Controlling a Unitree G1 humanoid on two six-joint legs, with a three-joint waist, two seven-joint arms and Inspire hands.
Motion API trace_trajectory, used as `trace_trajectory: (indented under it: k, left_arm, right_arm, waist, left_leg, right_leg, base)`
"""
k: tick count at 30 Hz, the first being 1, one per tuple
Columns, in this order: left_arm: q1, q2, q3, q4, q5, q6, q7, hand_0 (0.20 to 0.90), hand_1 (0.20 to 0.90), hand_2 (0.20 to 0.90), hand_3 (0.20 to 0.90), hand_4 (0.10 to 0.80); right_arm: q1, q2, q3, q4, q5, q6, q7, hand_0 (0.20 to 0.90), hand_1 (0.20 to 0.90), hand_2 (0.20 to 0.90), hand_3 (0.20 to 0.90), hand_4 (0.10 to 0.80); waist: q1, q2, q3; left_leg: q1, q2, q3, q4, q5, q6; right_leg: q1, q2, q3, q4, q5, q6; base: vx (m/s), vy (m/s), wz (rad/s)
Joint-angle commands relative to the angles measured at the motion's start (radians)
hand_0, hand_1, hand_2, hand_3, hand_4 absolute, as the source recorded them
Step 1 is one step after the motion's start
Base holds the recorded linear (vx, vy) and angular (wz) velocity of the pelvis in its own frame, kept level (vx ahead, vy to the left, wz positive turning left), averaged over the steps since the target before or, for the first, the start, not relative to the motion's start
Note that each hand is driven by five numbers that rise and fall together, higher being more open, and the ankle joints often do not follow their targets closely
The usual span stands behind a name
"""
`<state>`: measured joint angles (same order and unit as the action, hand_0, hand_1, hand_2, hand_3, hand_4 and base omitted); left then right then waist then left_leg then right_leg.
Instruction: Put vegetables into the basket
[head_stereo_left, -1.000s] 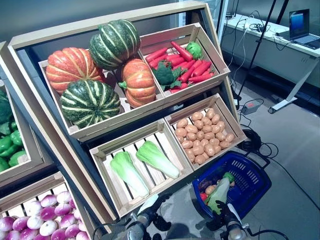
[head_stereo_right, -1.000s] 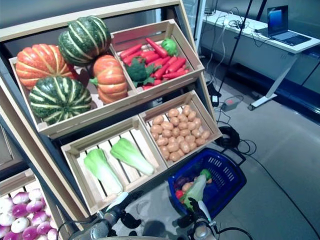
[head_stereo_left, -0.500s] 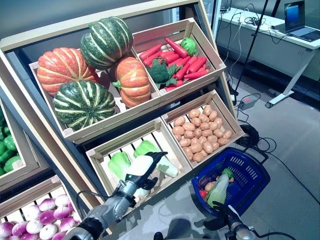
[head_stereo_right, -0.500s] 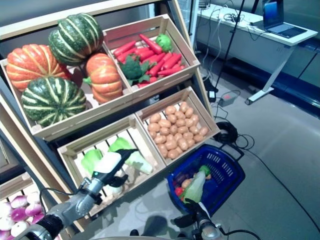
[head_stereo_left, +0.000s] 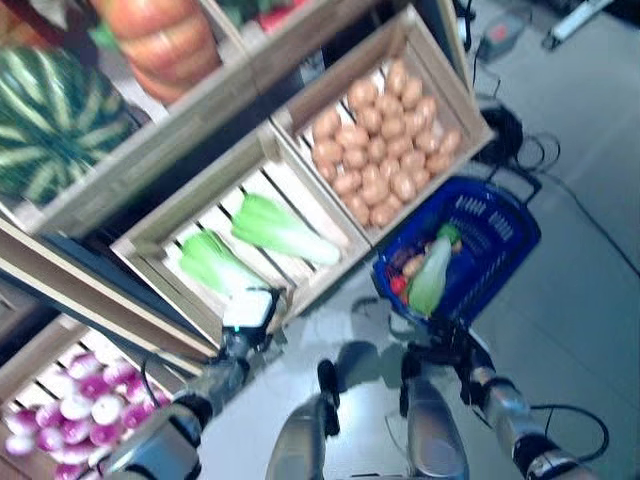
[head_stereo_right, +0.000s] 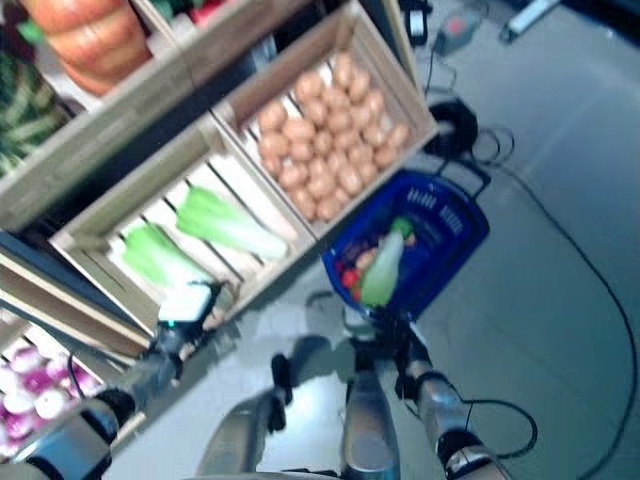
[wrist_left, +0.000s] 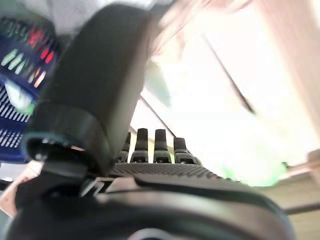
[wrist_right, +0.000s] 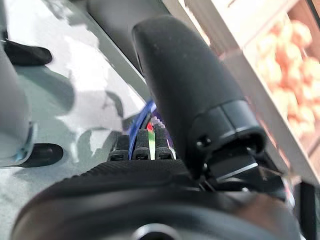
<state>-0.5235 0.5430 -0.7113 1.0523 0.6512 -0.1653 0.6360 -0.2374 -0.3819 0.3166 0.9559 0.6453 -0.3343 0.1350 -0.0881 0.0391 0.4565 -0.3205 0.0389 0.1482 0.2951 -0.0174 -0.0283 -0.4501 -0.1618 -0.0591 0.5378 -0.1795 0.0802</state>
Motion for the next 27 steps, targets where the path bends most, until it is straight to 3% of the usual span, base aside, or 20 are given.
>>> trace_trajectory:
  k: [1, 4, 8, 9, 11, 13, 20, 25, 26, 27]
  left_arm:
    - [-0.011, 0.074, 0.082, -0.016, -0.070, 0.069, 0.045, 0.900, 0.900, 0.900, 0.900, 0.800]
    - [-0.037, 0.109, 0.085, -0.015, -0.048, 0.109, 0.025, 0.900, 0.900, 0.900, 0.900, 0.800]
    - [-0.043, 0.147, 0.110, -0.011, -0.051, 0.213, 0.112, 0.900, 0.900, 0.900, 0.900, 0.800]
    - [-0.039, 0.160, 0.132, -0.001, -0.042, 0.244, 0.150, 0.900, 0.900, 0.900, 0.900, 0.800]
    - [-0.031, 0.170, 0.153, 0.001, -0.049, 0.275, 0.177, 0.900, 0.900, 0.900, 0.900, 0.800]
    - [-0.008, 0.183, 0.199, 0.003, -0.061, 0.334, 0.246, 0.900, 0.900, 0.900, 0.900, 0.800]
    - [0.017, 0.214, 0.268, -0.007, -0.044, 0.384, 0.287, 0.900, 0.900, 0.900, 0.900, 0.800]
    - [0.014, 0.239, 0.328, -0.026, -0.178, 0.281, 0.365, 0.900, 0.900, 0.900, 0.900, 0.800]
    - [0.019, 0.249, 0.380, -0.049, -0.216, 0.183, 0.429, 0.900, 0.900, 0.900, 0.900, 0.800]
    - [0.022, 0.253, 0.408, -0.063, -0.222, 0.151, 0.442, 0.900, 0.900, 0.900, 0.900, 0.800]
  right_arm:
    - [0.041, -0.031, -0.020, -0.149, 0.035, -0.107, -0.087, 0.900, 0.900, 0.900, 0.900, 0.800]
    - [0.021, -0.049, -0.037, -0.173, 0.029, -0.116, -0.132, 0.900, 0.900, 0.900, 0.900, 0.800]
    - [0.010, -0.059, -0.057, -0.188, 0.058, -0.122, -0.138, 0.900, 0.900, 0.900, 0.900, 0.800]
    - [0.016, -0.063, -0.065, -0.191, 0.068, -0.124, -0.139, 0.900, 0.900, 0.900, 0.900, 0.800]
    - [0.021, -0.066, -0.073, -0.194, 0.061, -0.127, -0.146, 0.900, 0.900, 0.900, 0.900, 0.800]
    - [0.039, -0.072, -0.089, -0.194, 0.053, -0.124, -0.147, 0.900, 0.900, 0.900, 0.900, 0.800]
    - [0.079, -0.083, -0.111, -0.188, -0.003, -0.107, -0.162, 0.900, 0.900, 0.900, 0.900, 0.800]
    - [0.086, -0.086, -0.112, -0.155, -0.011, -0.098, -0.174, 0.900, 0.900, 0.900, 0.900, 0.800]
    - [0.095, -0.079, -0.116, -0.135, -0.019, -0.099, -0.178, 0.900, 0.900, 0.900, 0.900, 0.800]
    - [0.102, -0.076, -0.119, -0.125, -0.023, -0.100, -0.179, 0.900, 0.900, 0.900, 0.900, 0.800]
  waist:
    - [-0.028, -0.025, -0.031]
    - [-0.031, -0.028, -0.007]
    - [-0.026, -0.030, 0.012]
    - [-0.024, -0.028, 0.016]
    - [-0.022, -0.029, 0.015]
    - [-0.019, -0.029, 0.020]
    - [-0.016, -0.029, 0.014]
    - [-0.010, -0.031, 0.011]
    - [-0.005, -0.032, 0.003]
    - [-0.002, -0.031, 0.000]
  left_leg:
    - [-0.103, 0.022, -0.007, 0.252, -0.120, 0.007]
    - [-0.196, 0.038, -0.006, 0.361, -0.158, 0.018]
    - [-0.277, 0.047, -0.015, 0.471, -0.200, 0.024]
    - [-0.293, 0.047, -0.026, 0.518, -0.241, 0.019]
    - [-0.317, 0.046, -0.026, 0.524, -0.219, 0.023]
    - [-0.320, 0.043, -0.038, 0.562, -0.258, 0.018]
    - [-0.331, 0.036, -0.047, 0.575, -0.258, 0.011]
    - [-0.321, 0.033, -0.049, 0.564, -0.256, 0.011]
    - [-0.320, 0.030, -0.046, 0.540, -0.225, 0.015]
    - [-0.313, 0.028, -0.047, 0.532, -0.224, 0.015]
  right_leg:
    - [-0.015, 0.030, -0.009, 0.005, 0.056, -0.060]
    - [-0.098, 0.038, 0.002, 0.103, 0.030, -0.066]
    - [-0.171, 0.043, 0.015, 0.201, -0.001, -0.072]
    - [-0.186, 0.044, 0.020, 0.248, -0.038, -0.068]
    - [-0.209, 0.042, 0.018, 0.252, -0.018, -0.075]
    - [-0.215, 0.040, 0.021, 0.294, -0.054, -0.071]
    - [-0.229, 0.033, 0.020, 0.313, -0.056, -0.071]
    - [-0.222, 0.034, 0.020, 0.305, -0.053, -0.069]
    - [-0.220, 0.033, 0.018, 0.278, -0.022, -0.073]
    - [-0.214, 0.032, 0.017, 0.272, -0.021, -0.072]
  base:
    - [-0.110, 0.058, -0.14]
    - [-0.101, 0.044, -0.10]
    - [-0.016, 0.042, -0.06]
    - [0.046, 0.058, -0.30]
    - [-0.006, 0.051, -0.06]
    - [0.044, 0.057, 0.62]
    - [0.027, 0.043, -0.09]
    - [0.005, 0.006, 0.00]
    - [-0.029, -0.019, 0.07]
    - [0.000, 0.000, 0.00]
